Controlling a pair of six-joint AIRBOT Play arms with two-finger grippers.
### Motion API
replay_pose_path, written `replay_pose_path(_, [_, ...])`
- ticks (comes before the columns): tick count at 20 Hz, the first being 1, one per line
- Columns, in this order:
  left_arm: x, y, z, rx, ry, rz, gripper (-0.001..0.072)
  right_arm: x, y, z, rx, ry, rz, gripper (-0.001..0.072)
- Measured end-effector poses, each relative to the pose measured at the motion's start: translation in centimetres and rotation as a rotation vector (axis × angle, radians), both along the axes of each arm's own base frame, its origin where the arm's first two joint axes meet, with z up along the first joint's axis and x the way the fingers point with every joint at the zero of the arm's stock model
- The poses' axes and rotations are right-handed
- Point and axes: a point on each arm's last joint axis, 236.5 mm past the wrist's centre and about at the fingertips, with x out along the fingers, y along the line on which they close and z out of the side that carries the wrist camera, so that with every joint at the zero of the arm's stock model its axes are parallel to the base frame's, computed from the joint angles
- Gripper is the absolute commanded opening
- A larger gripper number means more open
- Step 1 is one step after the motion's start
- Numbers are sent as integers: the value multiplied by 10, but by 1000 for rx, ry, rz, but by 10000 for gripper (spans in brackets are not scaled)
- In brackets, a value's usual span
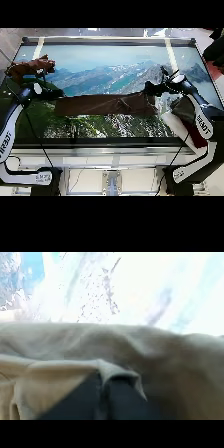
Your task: Fold the shirts.
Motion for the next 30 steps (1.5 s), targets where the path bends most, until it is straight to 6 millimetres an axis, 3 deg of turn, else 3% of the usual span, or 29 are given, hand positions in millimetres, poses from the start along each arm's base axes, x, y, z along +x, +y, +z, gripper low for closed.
replay_pose_path(3, [10,-4,29,0,-86,-2,705,0,-4,26,13,0,61,443])
replay_pose_path(7, [19,-17,95,-4,-258,-21,705,-18,-32,56,-46,43,171,458])
replay_pose_path(9, [19,-36,123,-14,-327,-56,702,-28,-51,57,-97,81,191,551])
replay_pose_path(12, [18,-75,142,-35,-372,-132,697,-37,-73,49,-155,141,190,551])
replay_pose_path(18, [23,-151,141,-66,-372,-279,697,-35,-100,20,-89,214,115,553])
replay_pose_path(19, [23,-161,138,-69,-365,-298,697,-33,-101,16,-36,222,100,597])
replay_pose_path(20, [23,-169,134,-71,-360,-314,697,-33,-102,12,11,231,90,704])
replay_pose_path(24, [22,-192,118,-79,-327,-354,697,-34,-100,-13,141,285,62,699])
replay_pose_path(30, [19,-204,107,-86,-306,-375,697,-44,-61,-43,243,369,109,688])
